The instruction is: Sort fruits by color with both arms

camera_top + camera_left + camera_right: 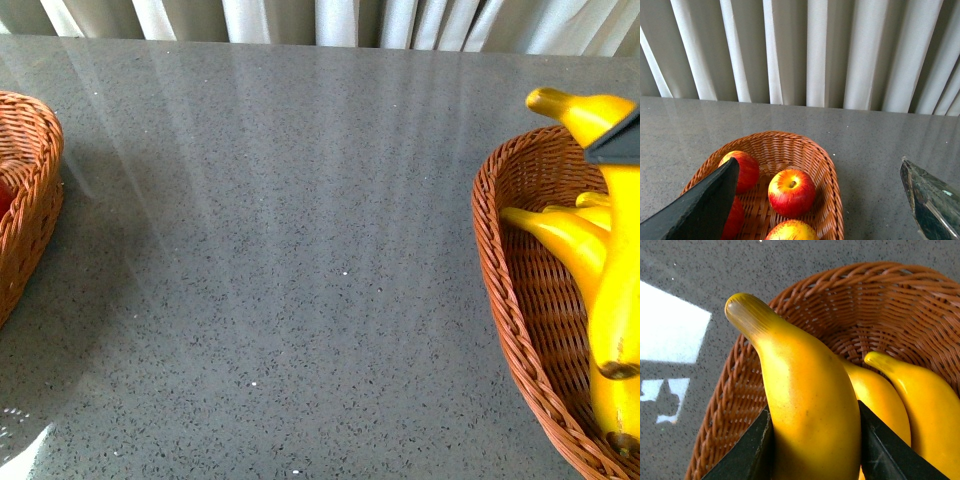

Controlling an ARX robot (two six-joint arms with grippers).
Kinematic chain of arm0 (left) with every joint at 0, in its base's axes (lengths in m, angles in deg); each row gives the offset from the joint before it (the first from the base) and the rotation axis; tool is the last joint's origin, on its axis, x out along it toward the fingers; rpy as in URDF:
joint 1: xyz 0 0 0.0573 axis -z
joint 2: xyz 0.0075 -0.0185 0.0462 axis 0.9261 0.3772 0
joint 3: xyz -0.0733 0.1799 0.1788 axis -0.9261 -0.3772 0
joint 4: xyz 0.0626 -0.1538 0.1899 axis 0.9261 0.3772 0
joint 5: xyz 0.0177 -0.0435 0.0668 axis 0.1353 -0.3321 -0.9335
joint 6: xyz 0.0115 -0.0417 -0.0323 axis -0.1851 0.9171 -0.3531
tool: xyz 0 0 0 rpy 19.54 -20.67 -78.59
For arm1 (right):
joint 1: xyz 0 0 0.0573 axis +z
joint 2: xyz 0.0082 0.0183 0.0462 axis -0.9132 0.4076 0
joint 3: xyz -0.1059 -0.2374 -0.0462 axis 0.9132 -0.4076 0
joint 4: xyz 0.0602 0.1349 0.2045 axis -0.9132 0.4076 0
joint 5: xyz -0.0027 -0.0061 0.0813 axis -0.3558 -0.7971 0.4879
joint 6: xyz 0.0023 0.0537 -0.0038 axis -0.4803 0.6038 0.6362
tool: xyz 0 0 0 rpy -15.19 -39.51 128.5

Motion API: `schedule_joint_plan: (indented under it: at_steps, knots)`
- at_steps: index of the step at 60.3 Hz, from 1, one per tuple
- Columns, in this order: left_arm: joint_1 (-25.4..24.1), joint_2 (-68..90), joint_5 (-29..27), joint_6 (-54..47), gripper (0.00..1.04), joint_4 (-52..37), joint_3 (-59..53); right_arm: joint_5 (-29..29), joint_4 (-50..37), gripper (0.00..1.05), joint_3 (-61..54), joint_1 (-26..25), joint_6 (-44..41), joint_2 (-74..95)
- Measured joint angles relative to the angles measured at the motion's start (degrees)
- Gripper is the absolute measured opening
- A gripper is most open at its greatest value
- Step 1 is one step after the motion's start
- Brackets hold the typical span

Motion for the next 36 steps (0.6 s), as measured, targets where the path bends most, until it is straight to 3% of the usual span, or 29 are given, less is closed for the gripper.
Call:
schedule_joint_plan:
  at_steps: [10,36]
  knots:
    - [0.0,0.0,0.02,0.0,0.96,0.0,-0.02,2.51,-0.2,0.36,-0.55,-4.92,-6.05,1.99]
    - [0.0,0.0,0.02,0.0,0.96,0.0,-0.02,0.52,-1.73,0.36,-0.55,-5.49,-11.74,6.38]
